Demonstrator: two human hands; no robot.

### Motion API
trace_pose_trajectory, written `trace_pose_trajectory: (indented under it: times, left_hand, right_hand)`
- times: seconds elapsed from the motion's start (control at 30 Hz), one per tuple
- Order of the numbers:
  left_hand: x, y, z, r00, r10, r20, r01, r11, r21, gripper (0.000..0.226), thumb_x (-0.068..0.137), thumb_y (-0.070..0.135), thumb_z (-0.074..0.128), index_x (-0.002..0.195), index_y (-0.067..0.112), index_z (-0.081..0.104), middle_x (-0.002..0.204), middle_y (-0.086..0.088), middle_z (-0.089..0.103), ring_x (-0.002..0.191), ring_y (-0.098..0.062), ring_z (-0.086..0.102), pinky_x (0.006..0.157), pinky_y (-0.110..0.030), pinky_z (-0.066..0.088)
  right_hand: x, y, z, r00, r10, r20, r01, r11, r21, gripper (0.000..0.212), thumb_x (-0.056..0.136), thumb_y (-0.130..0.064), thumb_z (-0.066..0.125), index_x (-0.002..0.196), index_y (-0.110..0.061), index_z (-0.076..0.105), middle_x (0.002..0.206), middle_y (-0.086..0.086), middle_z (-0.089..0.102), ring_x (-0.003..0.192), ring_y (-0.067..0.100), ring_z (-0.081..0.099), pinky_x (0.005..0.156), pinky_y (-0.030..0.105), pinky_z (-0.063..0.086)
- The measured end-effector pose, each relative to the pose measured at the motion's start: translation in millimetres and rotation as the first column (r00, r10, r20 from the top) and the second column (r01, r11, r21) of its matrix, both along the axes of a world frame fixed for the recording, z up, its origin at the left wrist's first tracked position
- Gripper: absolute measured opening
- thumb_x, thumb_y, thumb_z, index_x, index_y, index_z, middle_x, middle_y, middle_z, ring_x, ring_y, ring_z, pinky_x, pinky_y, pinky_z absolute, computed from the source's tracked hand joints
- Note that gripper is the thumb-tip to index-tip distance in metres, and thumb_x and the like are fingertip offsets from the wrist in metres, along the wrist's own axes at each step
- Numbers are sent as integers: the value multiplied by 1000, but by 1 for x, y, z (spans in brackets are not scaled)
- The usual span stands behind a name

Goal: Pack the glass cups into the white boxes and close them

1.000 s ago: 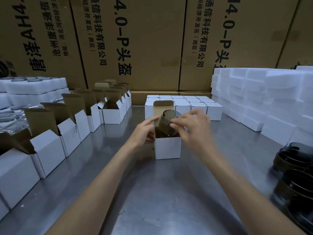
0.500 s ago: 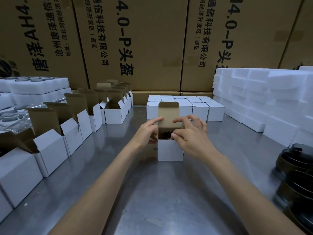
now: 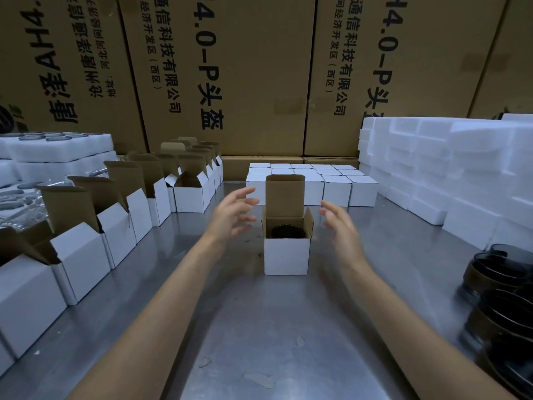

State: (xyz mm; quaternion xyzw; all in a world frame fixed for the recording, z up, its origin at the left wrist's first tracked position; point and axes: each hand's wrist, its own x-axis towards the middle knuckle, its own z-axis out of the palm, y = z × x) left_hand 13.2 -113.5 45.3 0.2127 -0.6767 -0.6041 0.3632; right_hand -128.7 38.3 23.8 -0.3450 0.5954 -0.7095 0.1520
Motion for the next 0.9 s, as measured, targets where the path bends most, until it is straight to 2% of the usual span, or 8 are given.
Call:
trace_pose_trajectory:
  times: [0.07,0.23,0.37,0.47,0.53,0.7,0.77,0.9]
  left_hand:
    - [0,-1,-6,997,-46,59,46,999,0,39,92,11,55,126,30,54,120,0,60,94,-14,63,85,-32,51]
    - [-3,6,-13,982,-166,93,167,986,-4,52,87,15,66,129,41,48,121,11,56,108,-7,57,81,-23,50]
    - [-4,8,-12,981,-165,98,172,982,-74,37,86,13,69,107,41,58,118,11,60,101,-6,63,78,-18,51]
    - [-5,10,-14,978,-174,115,185,978,-95,18,87,8,66,84,26,67,117,3,64,106,-13,62,88,-26,51]
    - [-6,10,-14,977,-174,124,183,981,-64,12,81,12,68,77,23,71,119,2,63,111,-13,60,96,-31,47]
    - [0,12,-11,947,-317,47,313,947,73,33,66,20,51,93,14,69,117,-3,63,116,-22,54,104,-36,37]
    - [3,12,-12,920,-387,68,383,921,68,38,68,29,59,103,16,65,114,-4,62,115,-21,52,102,-34,35]
    - [3,15,-16,884,-450,130,442,893,84,44,71,38,70,111,20,60,118,-6,57,107,-16,58,93,-31,44]
  right_hand:
    - [1,0,-3,993,83,79,-88,995,57,29,98,-23,47,125,-34,51,137,-4,51,126,12,44,108,33,34]
    - [7,-3,-1,979,197,59,-202,975,95,56,92,-20,58,141,-39,36,139,-5,47,128,16,46,111,43,33]
    - [8,-5,-2,974,228,-11,-226,970,93,48,91,-6,57,129,-33,47,127,-7,58,120,17,54,100,32,42]
    - [10,-2,-3,976,205,-69,-195,972,127,22,92,-7,52,100,-26,60,111,-6,65,104,10,59,84,21,43]
    - [12,-1,-4,978,201,-64,-192,973,125,23,95,-9,46,93,-26,63,106,-10,65,98,3,58,83,21,42]
    - [13,0,-8,980,196,-33,-192,976,98,23,95,-37,42,102,-31,63,119,-9,61,114,8,53,96,29,38]
    - [14,-1,-11,974,216,-68,-210,974,82,34,84,-51,48,107,-28,59,112,-10,60,103,3,55,87,22,43]
    - [12,-3,-17,972,180,-152,-172,983,63,23,90,-44,57,103,-25,58,100,-10,60,84,-7,57,69,10,44]
